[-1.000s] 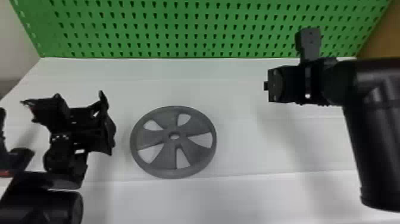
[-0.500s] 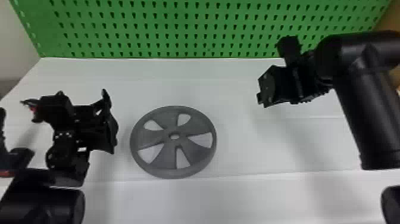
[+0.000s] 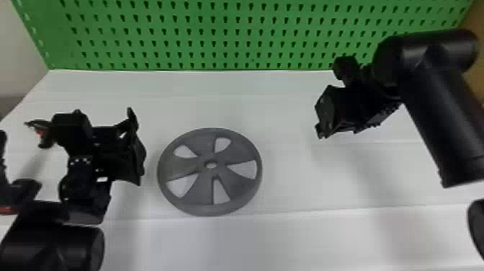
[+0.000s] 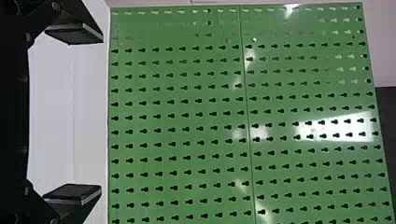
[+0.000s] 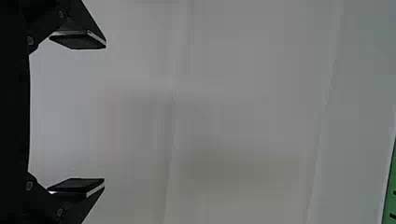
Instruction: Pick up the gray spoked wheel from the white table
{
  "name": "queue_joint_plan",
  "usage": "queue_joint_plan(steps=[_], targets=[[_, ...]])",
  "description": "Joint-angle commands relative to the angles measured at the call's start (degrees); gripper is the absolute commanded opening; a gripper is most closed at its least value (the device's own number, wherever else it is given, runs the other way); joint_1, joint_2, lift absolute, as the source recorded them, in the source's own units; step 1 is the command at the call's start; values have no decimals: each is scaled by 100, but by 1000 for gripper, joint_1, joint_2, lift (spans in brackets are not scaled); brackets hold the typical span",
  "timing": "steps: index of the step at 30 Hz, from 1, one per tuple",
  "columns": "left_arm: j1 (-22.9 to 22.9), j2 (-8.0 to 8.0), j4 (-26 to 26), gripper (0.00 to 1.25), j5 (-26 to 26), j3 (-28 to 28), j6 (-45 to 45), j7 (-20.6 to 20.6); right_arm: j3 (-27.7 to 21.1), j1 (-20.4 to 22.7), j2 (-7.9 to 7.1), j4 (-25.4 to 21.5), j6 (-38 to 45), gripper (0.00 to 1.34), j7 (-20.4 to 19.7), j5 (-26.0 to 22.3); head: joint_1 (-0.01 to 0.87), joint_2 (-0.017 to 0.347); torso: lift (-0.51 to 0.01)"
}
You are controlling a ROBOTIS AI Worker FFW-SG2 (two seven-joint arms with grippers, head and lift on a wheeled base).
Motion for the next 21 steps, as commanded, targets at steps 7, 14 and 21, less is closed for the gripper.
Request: queue_joint_plan(steps=[7,14,21], targets=[[5,234,-124,1100,312,-229,446,-8,434,-315,-37,703,10,1098,0,-271,765,2,-96],[-30,419,-115,1100,435,-405,578,-44,619,-402,-20,949,10,1098,0,-367,765,2,-96],[-4,419,-124,1100,435,-378,578,-96,786,-482,-20,1090,10,1095,0,-446,765,2,-96]])
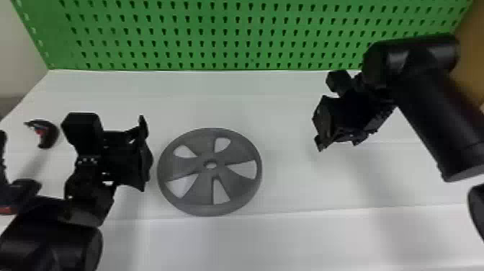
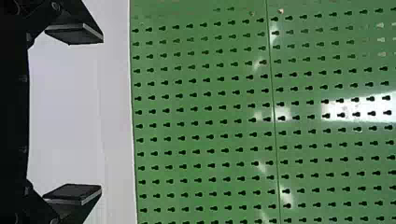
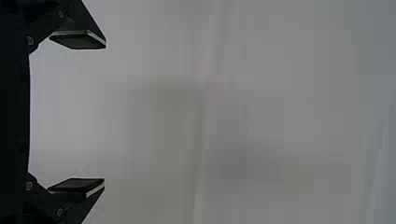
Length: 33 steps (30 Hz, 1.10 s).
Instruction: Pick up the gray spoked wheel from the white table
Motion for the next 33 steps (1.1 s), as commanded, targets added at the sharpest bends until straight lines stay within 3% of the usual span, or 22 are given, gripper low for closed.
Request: queue_joint_plan(steps=[1,7,13,33], targets=[[19,3,-1,1100,-4,17,-4,0,105,-47,-10,80,8,1095,0,-48,765,2,-96],[37,3,-1,1100,-12,44,-4,0,272,-65,-45,159,-53,1098,0,-215,765,2,-96],[55,3,-1,1100,-12,70,-4,0,633,-100,-151,168,-290,1098,0,-725,765,2,-96],[72,3,-1,1100,-30,70,-4,9,685,-250,104,423,8,1098,0,-1287,765,2,-96]])
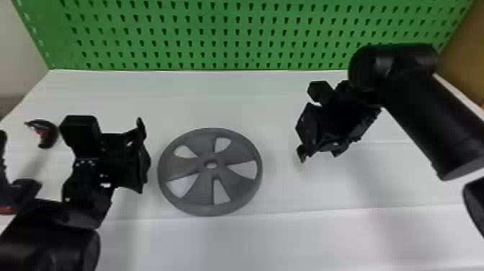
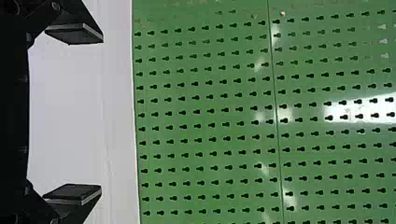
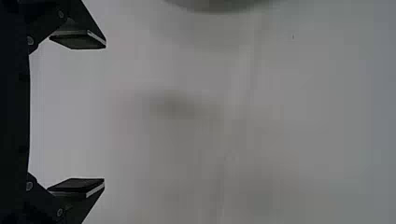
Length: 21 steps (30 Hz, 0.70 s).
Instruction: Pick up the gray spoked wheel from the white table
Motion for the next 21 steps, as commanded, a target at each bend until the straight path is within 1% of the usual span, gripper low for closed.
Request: queue_joint_plan(steps=[1,3,7,9,11,15,21], targets=[[13,0,-1,1100,0,17,0,2,-45,-60,82,8,36,1098,0,-84,765,2,-96],[13,0,-1,1100,0,17,0,2,87,-121,118,-18,36,1098,0,-171,765,2,-96],[13,0,-1,1100,0,17,0,2,579,-244,162,-115,-51,1098,0,-382,765,2,-96],[13,0,8,1100,0,26,0,2,851,-280,153,-247,-121,1098,0,-453,765,2,-96],[13,0,-1,1100,0,26,0,2,1080,-280,109,-484,-165,1098,0,-461,765,2,-96],[40,0,-1,1100,8,52,-9,2,1379,-227,30,-932,-183,1098,9,-567,765,2,-96],[49,0,-18,1100,8,70,-9,2,1888,-227,-41,-1222,-157,1098,9,-1024,765,2,-96]])
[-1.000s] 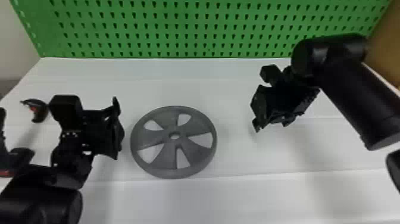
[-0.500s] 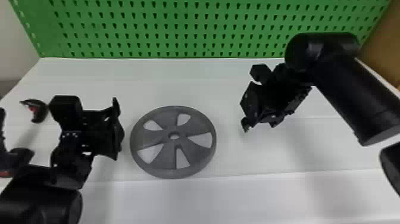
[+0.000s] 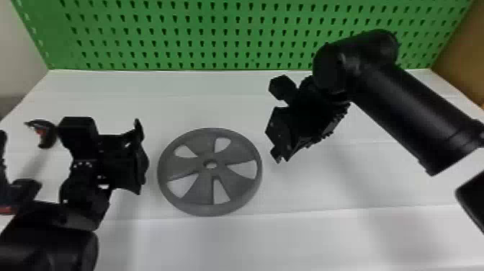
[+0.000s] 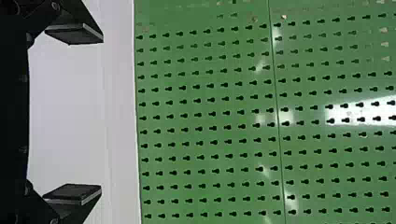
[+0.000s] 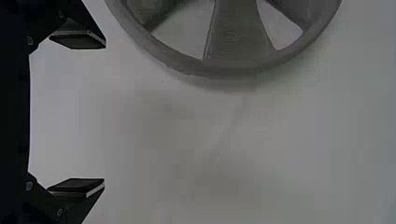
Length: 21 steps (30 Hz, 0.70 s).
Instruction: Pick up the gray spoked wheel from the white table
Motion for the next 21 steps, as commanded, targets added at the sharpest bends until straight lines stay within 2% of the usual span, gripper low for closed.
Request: queue_joint_plan(steps=[1,6,15,21], targets=[[3,0,-9,1100,1,11,-10,0,372,4,-60,-253,39,1098,0,-301,765,2,-96],[3,0,-9,1100,1,19,-36,0,715,13,-165,-701,48,1098,0,-424,765,2,-96],[3,0,-9,1100,-8,19,-54,0,1049,-22,-306,-1299,31,1098,88,-476,765,2,-96],[-15,0,-9,1100,-8,19,-62,0,1269,-31,-359,-1351,31,1098,439,-476,765,2,-96]])
